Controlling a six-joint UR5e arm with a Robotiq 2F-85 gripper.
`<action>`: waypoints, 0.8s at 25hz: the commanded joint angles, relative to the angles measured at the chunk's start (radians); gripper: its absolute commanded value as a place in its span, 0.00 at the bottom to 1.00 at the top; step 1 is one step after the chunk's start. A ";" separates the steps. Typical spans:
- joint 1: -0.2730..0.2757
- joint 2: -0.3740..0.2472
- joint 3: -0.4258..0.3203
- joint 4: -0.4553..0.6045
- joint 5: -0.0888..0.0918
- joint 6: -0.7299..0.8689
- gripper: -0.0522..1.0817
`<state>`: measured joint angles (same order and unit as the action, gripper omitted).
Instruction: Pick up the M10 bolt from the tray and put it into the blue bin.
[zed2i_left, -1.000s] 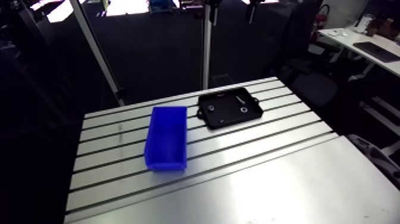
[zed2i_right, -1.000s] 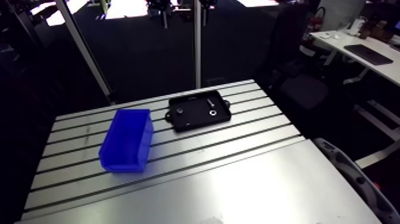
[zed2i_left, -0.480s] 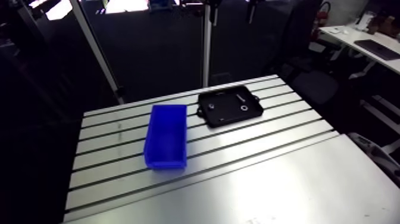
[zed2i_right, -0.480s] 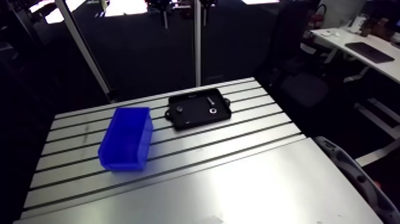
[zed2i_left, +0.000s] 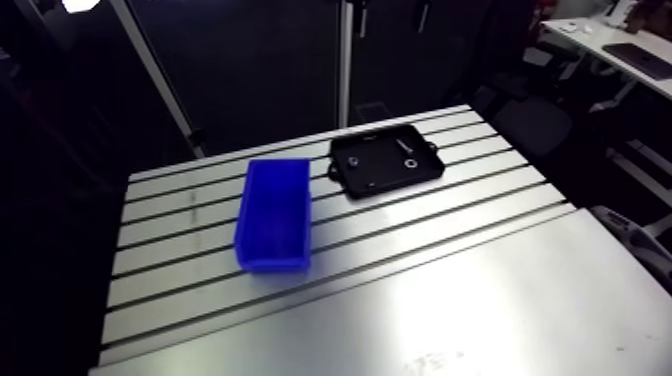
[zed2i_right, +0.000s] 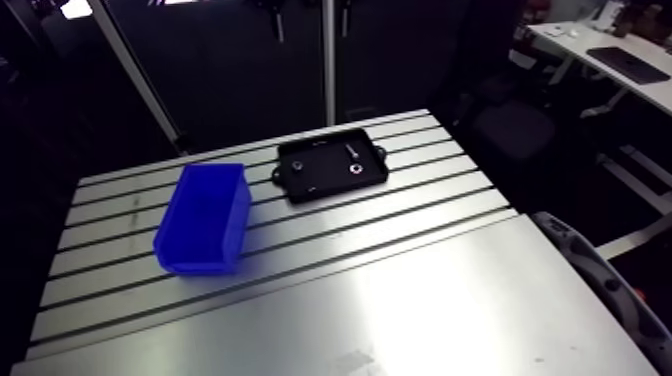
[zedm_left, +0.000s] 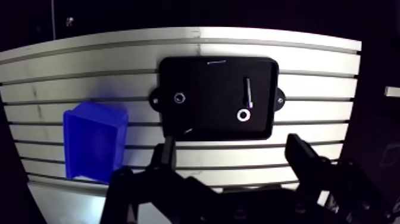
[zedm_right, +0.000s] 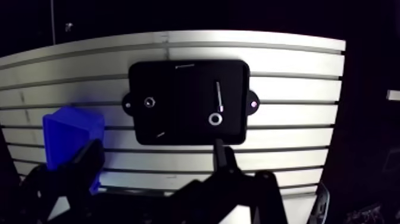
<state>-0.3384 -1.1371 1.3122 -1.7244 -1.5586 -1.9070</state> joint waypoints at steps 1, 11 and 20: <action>-0.022 0.041 0.002 -0.011 -0.001 -0.042 0.05; -0.059 0.095 0.026 -0.080 -0.004 -0.114 0.05; -0.056 0.127 0.075 -0.152 -0.062 -0.113 0.06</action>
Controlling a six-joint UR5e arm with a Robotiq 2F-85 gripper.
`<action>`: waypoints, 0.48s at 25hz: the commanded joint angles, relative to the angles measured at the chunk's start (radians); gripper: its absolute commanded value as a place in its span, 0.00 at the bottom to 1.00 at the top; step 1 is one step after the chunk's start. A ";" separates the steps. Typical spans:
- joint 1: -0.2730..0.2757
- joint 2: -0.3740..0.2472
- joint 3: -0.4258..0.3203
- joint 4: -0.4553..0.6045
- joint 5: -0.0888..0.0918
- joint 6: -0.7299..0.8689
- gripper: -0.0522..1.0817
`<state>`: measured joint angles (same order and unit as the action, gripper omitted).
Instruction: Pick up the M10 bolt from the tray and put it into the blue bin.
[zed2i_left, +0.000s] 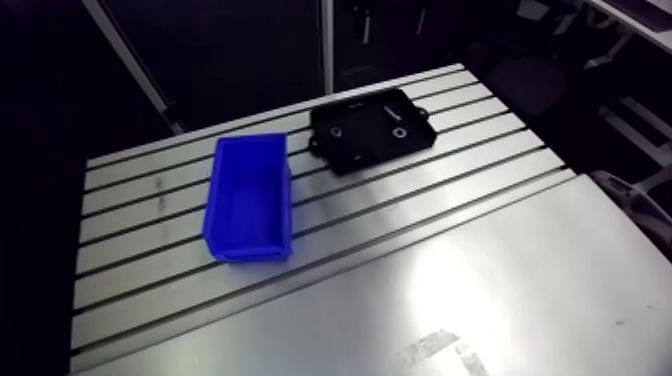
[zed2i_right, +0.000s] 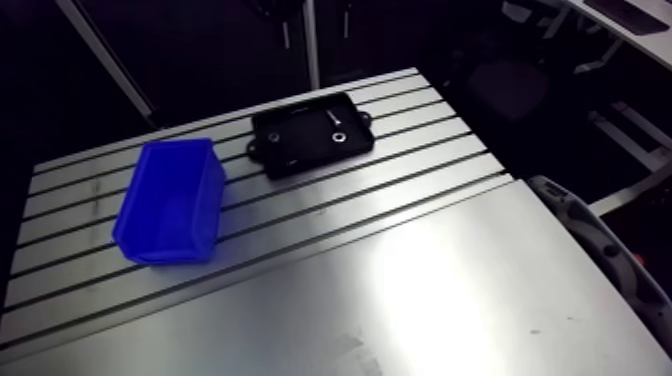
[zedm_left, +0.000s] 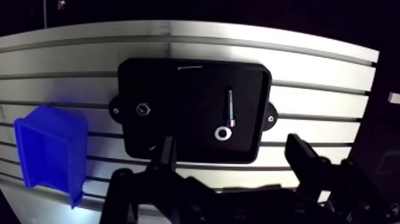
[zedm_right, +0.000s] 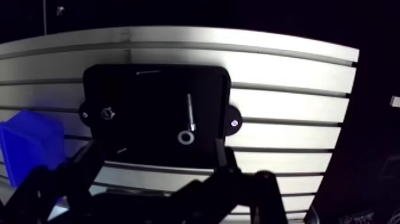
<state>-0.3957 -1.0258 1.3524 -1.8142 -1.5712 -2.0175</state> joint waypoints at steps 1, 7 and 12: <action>0.001 0.016 0.043 -0.066 -0.056 -0.002 0.06; 0.003 0.025 0.073 -0.096 -0.057 -0.004 0.06; 0.001 0.025 0.089 -0.098 -0.057 -0.004 0.07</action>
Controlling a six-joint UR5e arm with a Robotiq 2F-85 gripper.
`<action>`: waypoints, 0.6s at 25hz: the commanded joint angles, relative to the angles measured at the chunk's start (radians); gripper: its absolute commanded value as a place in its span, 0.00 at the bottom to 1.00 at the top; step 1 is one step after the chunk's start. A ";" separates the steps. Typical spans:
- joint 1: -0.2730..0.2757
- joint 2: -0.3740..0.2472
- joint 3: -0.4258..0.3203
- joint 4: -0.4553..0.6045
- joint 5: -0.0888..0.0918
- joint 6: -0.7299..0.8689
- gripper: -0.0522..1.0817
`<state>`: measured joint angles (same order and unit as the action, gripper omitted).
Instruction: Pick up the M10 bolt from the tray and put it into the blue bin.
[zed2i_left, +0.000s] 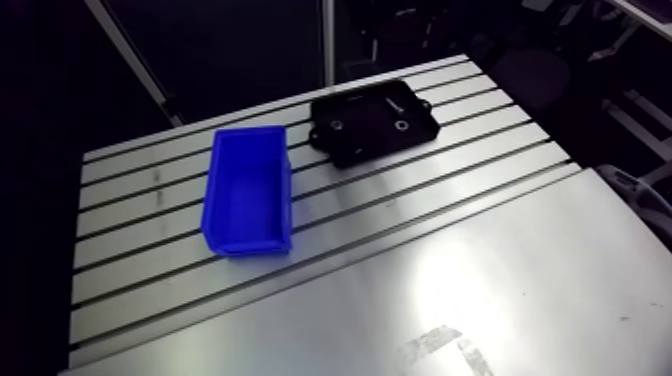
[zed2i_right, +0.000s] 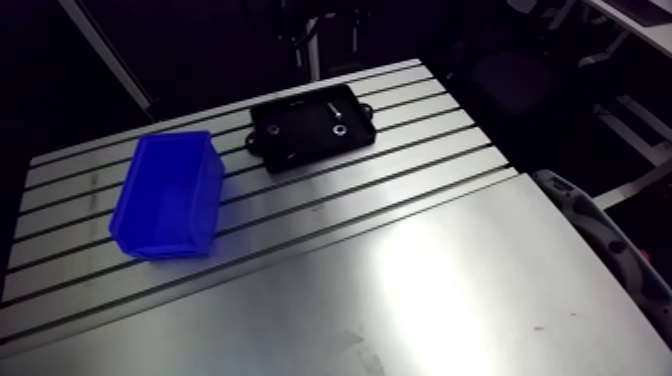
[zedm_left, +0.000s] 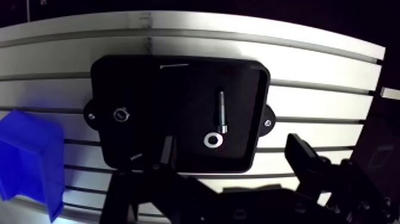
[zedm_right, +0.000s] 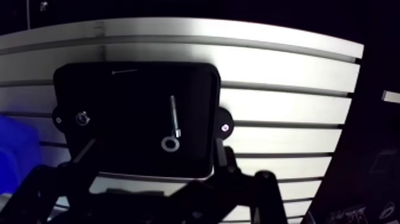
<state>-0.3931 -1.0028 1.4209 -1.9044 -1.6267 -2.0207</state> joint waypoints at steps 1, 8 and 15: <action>-0.001 0.002 0.022 -0.008 -0.002 0.000 0.08; -0.001 0.011 0.032 -0.011 -0.002 -0.002 0.18; -0.003 0.030 0.060 -0.071 -0.003 -0.017 0.30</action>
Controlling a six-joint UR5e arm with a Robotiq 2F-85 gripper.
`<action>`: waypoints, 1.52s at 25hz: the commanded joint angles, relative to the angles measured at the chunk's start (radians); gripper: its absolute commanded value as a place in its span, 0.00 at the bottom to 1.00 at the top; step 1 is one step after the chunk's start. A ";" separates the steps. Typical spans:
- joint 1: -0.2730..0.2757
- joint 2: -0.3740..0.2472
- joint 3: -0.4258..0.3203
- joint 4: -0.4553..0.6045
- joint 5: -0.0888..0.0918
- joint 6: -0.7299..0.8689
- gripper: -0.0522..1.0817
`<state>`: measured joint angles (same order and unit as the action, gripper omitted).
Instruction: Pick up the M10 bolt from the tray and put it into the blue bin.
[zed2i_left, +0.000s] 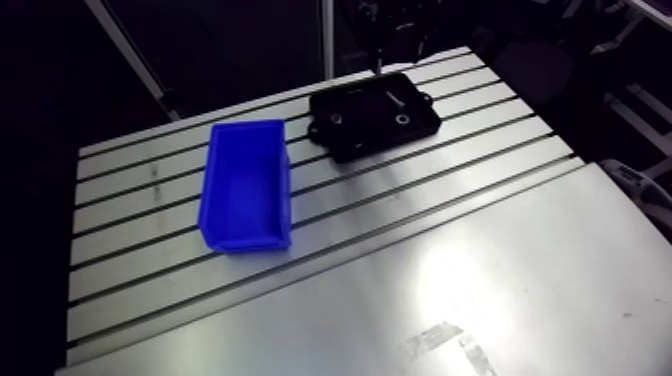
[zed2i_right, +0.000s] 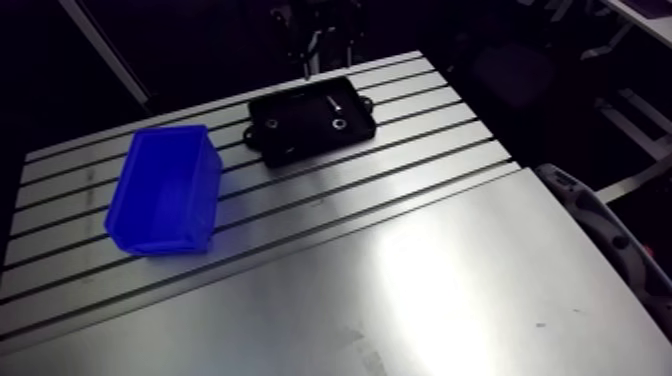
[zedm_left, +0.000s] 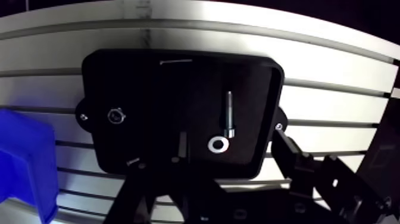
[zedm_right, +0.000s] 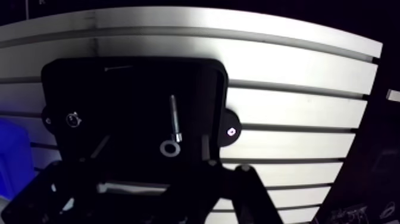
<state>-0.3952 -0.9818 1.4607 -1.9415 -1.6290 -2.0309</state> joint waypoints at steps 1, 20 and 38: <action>-0.001 0.010 0.022 -0.034 -0.001 -0.007 0.32; -0.005 0.052 0.046 -0.092 -0.001 -0.013 0.48; -0.008 0.065 0.051 -0.093 -0.016 -0.015 0.54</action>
<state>-0.4045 -0.9179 1.5106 -2.0349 -1.6450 -2.0445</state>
